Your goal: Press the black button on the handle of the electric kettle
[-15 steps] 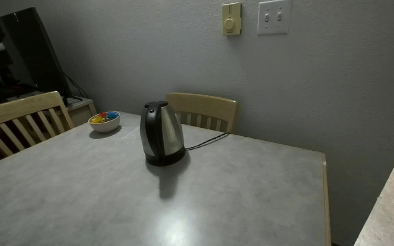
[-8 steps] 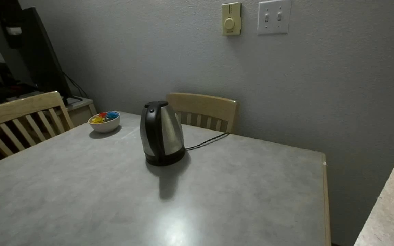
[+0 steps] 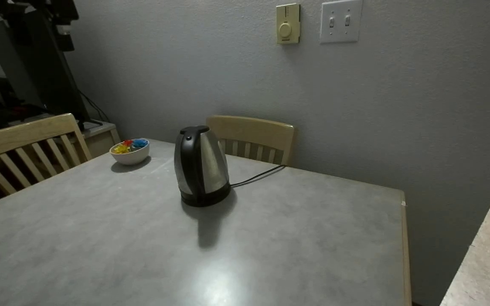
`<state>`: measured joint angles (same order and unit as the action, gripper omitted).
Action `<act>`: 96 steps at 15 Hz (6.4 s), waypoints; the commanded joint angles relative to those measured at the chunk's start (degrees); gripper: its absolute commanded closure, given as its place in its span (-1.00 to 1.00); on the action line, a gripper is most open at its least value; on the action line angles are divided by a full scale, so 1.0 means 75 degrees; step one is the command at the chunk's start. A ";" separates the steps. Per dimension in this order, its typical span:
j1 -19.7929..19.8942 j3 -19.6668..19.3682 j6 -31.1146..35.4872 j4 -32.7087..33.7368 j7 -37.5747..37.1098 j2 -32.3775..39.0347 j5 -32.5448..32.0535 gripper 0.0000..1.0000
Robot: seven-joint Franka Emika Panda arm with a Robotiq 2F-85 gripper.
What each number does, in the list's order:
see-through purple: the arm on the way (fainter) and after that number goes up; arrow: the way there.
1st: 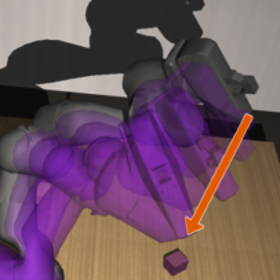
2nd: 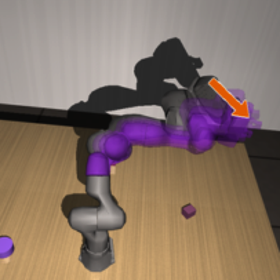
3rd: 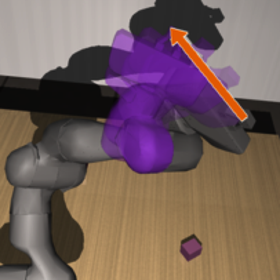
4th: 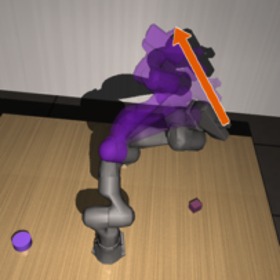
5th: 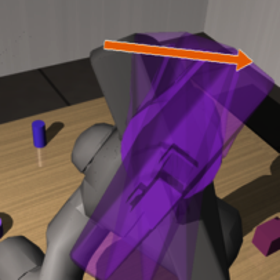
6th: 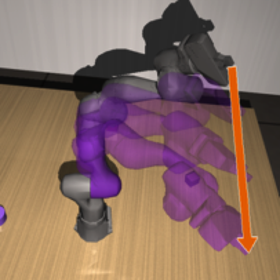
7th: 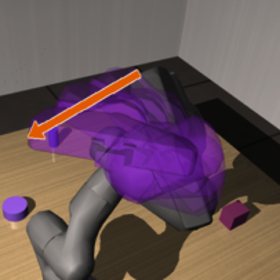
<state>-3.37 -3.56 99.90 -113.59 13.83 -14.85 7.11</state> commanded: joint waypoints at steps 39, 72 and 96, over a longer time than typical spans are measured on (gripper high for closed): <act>0.0804 -0.0335 0.3314 0.0255 0.1595 0.2424 0.0516 1.00; 0.0825 -0.0001 0.4419 0.0616 0.0631 0.3123 0.0628 1.00; 0.0799 -0.0193 0.3277 0.1913 -0.3419 0.4246 -0.0181 1.00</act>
<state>2.49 -4.91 125.86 -98.92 -9.20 18.16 6.34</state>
